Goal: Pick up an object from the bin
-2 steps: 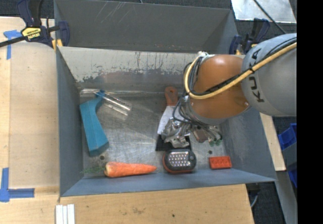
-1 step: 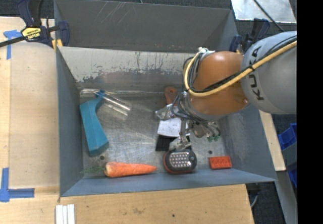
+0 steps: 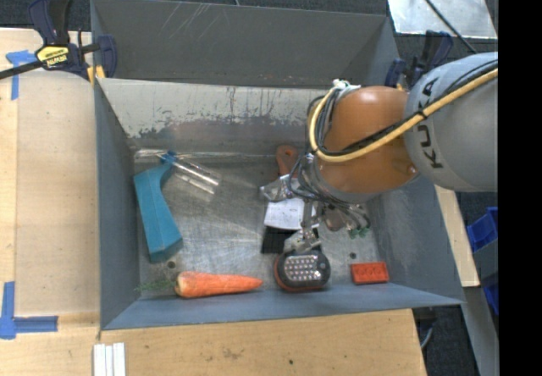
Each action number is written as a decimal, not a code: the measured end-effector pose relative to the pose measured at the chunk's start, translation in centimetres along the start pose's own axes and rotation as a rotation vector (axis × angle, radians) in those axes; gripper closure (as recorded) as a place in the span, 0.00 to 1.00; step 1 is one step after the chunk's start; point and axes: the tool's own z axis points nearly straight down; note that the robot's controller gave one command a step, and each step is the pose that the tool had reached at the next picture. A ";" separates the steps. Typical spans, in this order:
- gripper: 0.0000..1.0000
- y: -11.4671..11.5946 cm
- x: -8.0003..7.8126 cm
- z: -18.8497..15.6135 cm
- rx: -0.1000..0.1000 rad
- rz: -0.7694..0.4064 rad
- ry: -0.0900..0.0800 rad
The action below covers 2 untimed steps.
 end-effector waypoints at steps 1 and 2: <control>1.00 -2.3 -2.3 3.8 -0.004 -0.010 0.039; 1.00 -2.3 -2.3 3.8 -0.005 -0.010 0.039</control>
Offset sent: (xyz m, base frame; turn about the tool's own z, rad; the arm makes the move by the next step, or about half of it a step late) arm 0.0000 0.0000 0.0000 0.0000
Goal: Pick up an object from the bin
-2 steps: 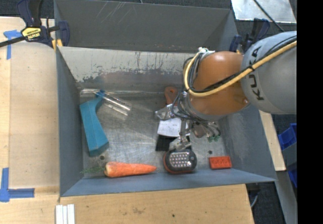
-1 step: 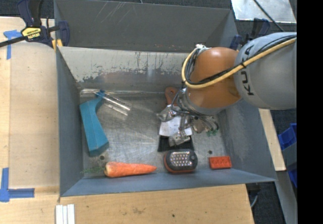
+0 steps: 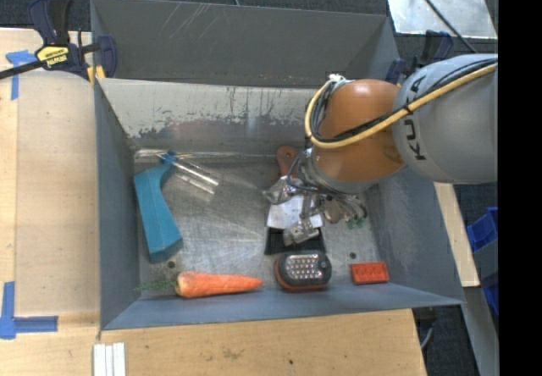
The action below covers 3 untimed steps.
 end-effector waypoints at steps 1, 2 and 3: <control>1.00 0.0 -2.4 -11.6 -0.003 -0.288 0.004; 1.00 0.0 -2.4 -11.5 -0.004 -0.288 0.005; 1.00 -0.4 -3.3 -23.0 0.003 -0.446 -0.005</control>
Offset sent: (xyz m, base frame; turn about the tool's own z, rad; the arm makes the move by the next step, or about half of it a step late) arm 0.0000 0.0000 0.0000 0.0000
